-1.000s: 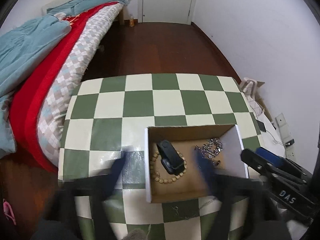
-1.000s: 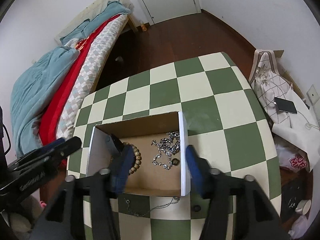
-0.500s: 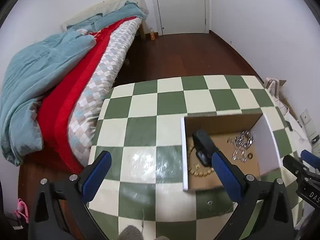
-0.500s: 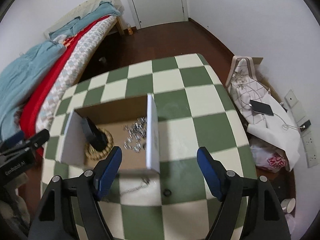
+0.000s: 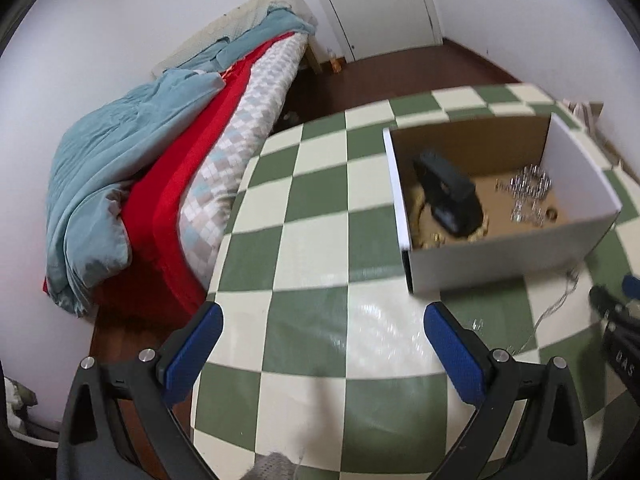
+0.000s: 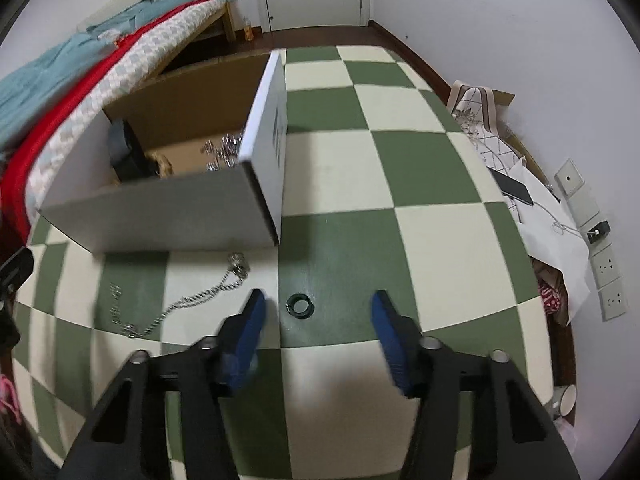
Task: Organize jewelry
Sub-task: 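Grasp a black ring with the right tool while the left tool grasps a silver piece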
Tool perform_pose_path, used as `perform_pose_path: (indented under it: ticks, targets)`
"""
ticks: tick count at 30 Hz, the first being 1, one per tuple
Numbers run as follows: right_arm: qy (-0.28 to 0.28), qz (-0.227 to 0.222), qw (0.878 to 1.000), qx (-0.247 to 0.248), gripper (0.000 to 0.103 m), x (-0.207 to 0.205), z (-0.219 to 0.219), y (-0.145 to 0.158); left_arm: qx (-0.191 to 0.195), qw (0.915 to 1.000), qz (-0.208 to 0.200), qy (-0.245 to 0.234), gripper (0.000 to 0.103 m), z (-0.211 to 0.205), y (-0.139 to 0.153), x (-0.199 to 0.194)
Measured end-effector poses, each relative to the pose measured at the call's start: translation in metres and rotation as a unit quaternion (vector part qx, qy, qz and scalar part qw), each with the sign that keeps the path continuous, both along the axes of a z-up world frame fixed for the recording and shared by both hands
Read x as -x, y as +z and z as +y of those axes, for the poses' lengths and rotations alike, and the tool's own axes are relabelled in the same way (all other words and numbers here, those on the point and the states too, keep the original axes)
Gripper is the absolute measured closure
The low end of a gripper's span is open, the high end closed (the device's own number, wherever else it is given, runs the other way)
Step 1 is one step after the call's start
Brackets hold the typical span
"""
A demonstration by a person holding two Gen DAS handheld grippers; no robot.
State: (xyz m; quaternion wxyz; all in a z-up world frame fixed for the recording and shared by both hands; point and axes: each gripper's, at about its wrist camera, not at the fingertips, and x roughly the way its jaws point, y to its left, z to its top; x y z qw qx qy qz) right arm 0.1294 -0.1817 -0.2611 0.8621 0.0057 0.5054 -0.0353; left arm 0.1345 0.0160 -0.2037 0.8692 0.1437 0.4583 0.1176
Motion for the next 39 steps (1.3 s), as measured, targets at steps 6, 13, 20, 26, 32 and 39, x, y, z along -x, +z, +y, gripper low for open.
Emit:
perform_pose_path:
  ticks: [6,13,20,26,32,39]
  targets:
    - [0.008,-0.018,1.000,0.009,0.089,0.005,0.003,0.001,-0.004,0.9999,0.009,-0.011,0.000,-0.019,-0.007,0.002]
    - [-0.069,-0.025,0.996,-0.046,0.089,0.029,-0.056,0.008,0.036,0.9979,0.027,-0.047,0.001,-0.075,-0.014,0.000]
    - [-0.113,-0.026,0.992,-0.054,0.089,0.043,-0.095,0.005,0.052,0.9956,0.038,-0.068,0.001,-0.136,-0.031,-0.013]
    - [-0.131,-0.029,0.989,-0.062,0.089,0.045,-0.109,0.003,0.061,0.9941,0.058,-0.068,0.031,-0.158,-0.045,-0.021]
    - [-0.137,-0.031,0.988,-0.067,0.089,0.045,-0.114,0.003,0.065,0.9930,0.055,-0.082,0.074,-0.164,-0.047,-0.023]
    - [-0.140,-0.037,0.987,-0.072,0.089,0.049,-0.115,0.010,0.080,0.9902,0.063,-0.095,0.095,-0.161,-0.047,-0.016]
